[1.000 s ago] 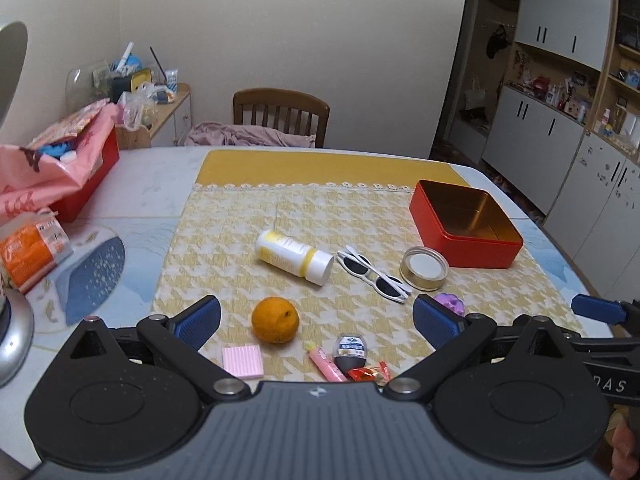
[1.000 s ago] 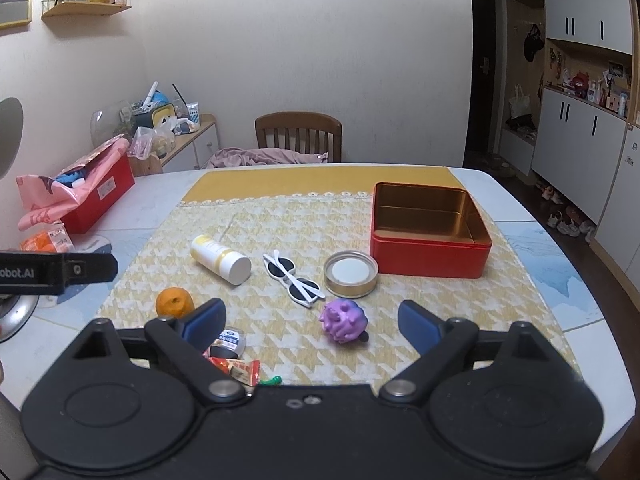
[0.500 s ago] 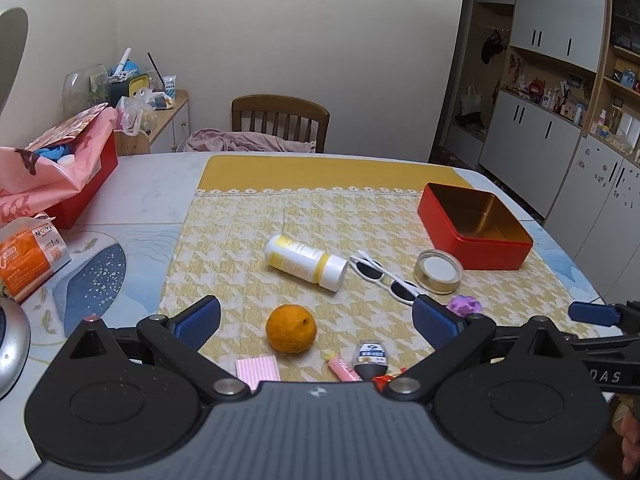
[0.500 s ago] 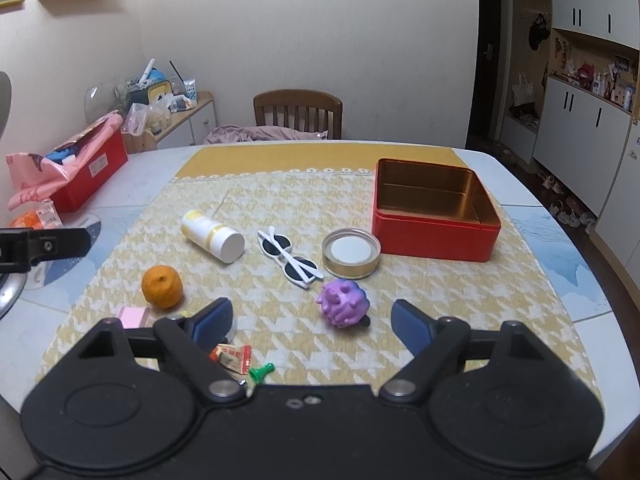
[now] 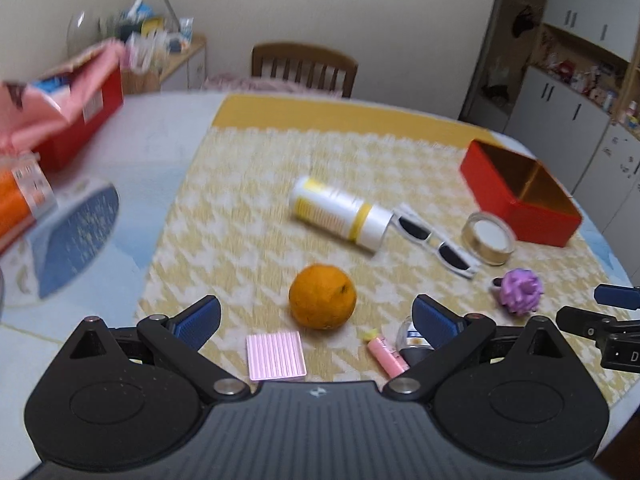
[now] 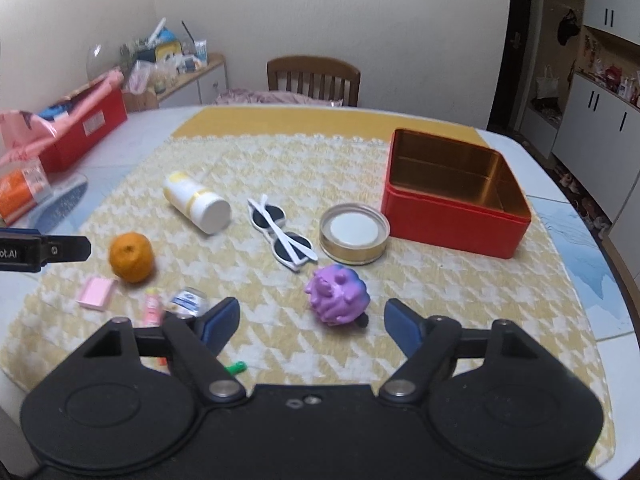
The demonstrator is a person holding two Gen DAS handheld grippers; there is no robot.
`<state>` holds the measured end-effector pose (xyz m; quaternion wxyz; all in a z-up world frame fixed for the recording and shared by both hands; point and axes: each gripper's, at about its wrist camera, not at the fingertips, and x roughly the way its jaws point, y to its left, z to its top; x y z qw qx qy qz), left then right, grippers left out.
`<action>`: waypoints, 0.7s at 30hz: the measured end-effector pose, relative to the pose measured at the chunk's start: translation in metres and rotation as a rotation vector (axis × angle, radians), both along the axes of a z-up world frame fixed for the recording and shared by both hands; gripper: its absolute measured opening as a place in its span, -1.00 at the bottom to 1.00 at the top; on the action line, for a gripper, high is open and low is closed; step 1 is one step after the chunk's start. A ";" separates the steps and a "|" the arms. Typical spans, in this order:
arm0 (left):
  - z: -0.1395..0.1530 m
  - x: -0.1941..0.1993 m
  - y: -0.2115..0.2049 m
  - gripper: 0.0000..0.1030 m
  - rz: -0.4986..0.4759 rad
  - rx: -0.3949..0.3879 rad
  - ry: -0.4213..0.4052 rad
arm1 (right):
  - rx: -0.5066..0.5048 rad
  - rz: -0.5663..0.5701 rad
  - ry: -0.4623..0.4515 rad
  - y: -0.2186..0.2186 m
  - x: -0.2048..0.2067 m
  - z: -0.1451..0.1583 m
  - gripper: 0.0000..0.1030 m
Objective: Organize rigid objects
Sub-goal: 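Grasp the orange with the left tool while the right tool grasps the purple toy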
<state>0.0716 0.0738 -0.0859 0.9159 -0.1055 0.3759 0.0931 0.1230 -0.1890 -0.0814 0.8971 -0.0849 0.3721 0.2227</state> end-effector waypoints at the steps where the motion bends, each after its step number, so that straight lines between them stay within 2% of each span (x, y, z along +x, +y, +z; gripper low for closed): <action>1: -0.005 0.005 0.000 0.98 0.008 0.010 0.011 | -0.004 0.011 0.006 0.000 0.005 -0.004 0.52; 5: -0.024 0.026 -0.001 0.86 0.036 0.076 0.063 | -0.059 0.043 0.026 0.006 0.027 -0.024 0.43; 11: -0.043 0.048 0.006 0.76 0.046 0.047 0.084 | -0.097 0.122 0.065 0.014 0.055 -0.043 0.29; 14: -0.055 0.060 0.005 0.76 0.018 0.016 0.137 | -0.116 0.150 0.075 0.017 0.065 -0.050 0.24; 17: -0.061 0.063 0.004 0.45 0.006 0.010 0.150 | -0.140 0.172 0.092 0.018 0.072 -0.056 0.14; 19: -0.062 0.065 0.002 0.40 0.010 0.019 0.150 | -0.146 0.184 0.104 0.018 0.077 -0.060 0.08; 21: -0.062 0.067 -0.001 0.26 0.002 0.028 0.150 | -0.154 0.191 0.111 0.017 0.080 -0.062 -0.01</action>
